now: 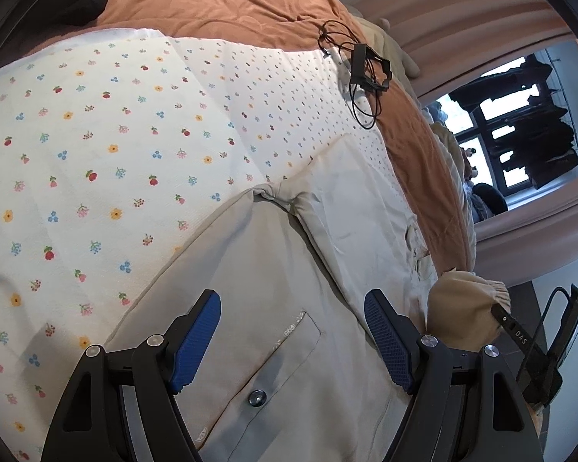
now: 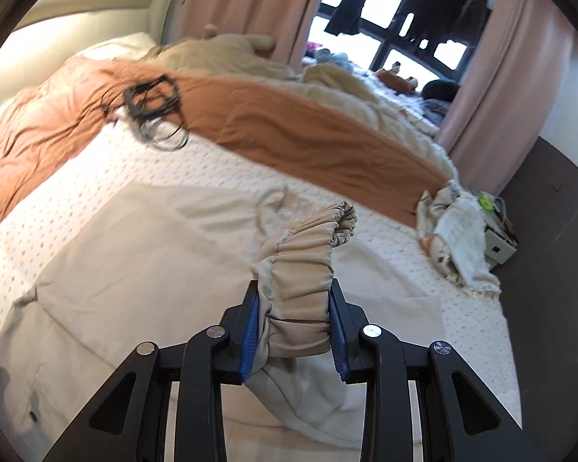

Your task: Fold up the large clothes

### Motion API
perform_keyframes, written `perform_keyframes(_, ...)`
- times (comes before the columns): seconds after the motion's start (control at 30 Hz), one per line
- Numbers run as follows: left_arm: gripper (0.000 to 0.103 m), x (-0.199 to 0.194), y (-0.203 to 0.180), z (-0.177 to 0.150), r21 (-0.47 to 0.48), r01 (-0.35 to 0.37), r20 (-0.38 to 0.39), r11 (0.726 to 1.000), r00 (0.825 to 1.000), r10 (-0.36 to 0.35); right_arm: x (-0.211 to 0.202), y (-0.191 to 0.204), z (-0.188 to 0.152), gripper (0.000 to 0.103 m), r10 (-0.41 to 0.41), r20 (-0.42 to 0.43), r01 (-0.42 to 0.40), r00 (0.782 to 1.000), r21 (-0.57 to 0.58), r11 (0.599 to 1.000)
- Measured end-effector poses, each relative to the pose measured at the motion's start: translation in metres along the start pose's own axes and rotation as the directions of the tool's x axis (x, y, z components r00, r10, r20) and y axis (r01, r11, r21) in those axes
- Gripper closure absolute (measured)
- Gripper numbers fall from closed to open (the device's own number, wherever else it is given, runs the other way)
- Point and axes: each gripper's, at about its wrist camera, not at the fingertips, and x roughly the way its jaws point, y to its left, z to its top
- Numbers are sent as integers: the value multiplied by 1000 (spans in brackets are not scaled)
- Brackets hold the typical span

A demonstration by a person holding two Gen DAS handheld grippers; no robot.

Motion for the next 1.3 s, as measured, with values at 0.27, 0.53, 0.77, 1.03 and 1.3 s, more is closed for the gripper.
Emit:
perform_keyframes(0.27, 25, 4, -2, -3, 22, -48, -5, 999, 999, 48, -2, 15, -23, 36, 228, 40, -230, 973, 58, 971)
perform_keyframes(0.53, 25, 6, -8, -9, 58, -77, 11, 995, 997, 77, 11, -59, -81, 36, 195, -8, -190, 981, 188, 964)
perform_keyframes(0.77, 25, -17, -27, -34, 131, -74, 74, 989, 995, 65, 7, -144, -160, 36, 171, -75, -129, 983, 387, 913)
perform_keyframes(1.03, 25, -62, -48, -57, 250, -79, 117, 965, 992, 51, -42, -207, -228, 36, 145, -70, -91, 987, 502, 860)
perform_keyframes(1.3, 6, -117, -41, -68, 286, -68, 171, 956, 985, 19, -77, -232, -290, 36, 154, -69, -86, 986, 582, 808)
